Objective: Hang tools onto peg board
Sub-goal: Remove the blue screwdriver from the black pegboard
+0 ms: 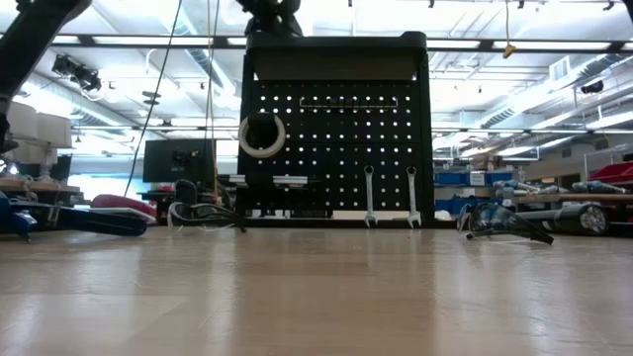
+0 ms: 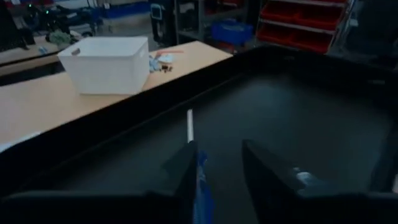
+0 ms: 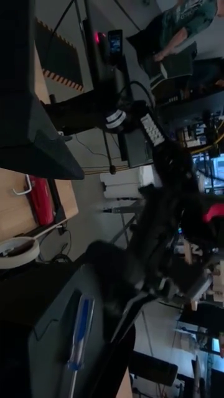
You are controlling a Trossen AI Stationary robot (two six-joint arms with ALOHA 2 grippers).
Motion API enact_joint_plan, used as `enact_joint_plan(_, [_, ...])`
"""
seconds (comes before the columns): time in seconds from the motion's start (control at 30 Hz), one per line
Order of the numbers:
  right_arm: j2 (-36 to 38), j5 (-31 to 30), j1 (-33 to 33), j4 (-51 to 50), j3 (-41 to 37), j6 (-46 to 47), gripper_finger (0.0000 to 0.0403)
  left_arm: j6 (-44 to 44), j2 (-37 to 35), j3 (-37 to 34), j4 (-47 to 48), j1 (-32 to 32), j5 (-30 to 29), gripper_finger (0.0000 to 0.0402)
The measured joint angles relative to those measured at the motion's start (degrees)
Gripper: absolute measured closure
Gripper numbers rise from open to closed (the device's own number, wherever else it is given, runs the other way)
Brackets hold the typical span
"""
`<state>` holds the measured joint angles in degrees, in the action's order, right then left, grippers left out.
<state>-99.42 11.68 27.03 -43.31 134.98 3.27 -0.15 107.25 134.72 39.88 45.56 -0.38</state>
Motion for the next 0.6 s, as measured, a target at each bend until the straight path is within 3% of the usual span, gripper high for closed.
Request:
enact_joint_plan(0.23, [0.0, 0.0, -1.42, -0.29, 0.0, -0.15, 0.0172, -0.04, 1.9, 0.0, 0.02, 0.0, -0.87, 0.0207])
enact_joint_plan(0.6, [0.02, 0.0, -2.59, -0.48, 0.0, -0.42, 0.0172, 3.44, 3.18, 0.0, 1.9, 0.09, -3.46, 0.0202])
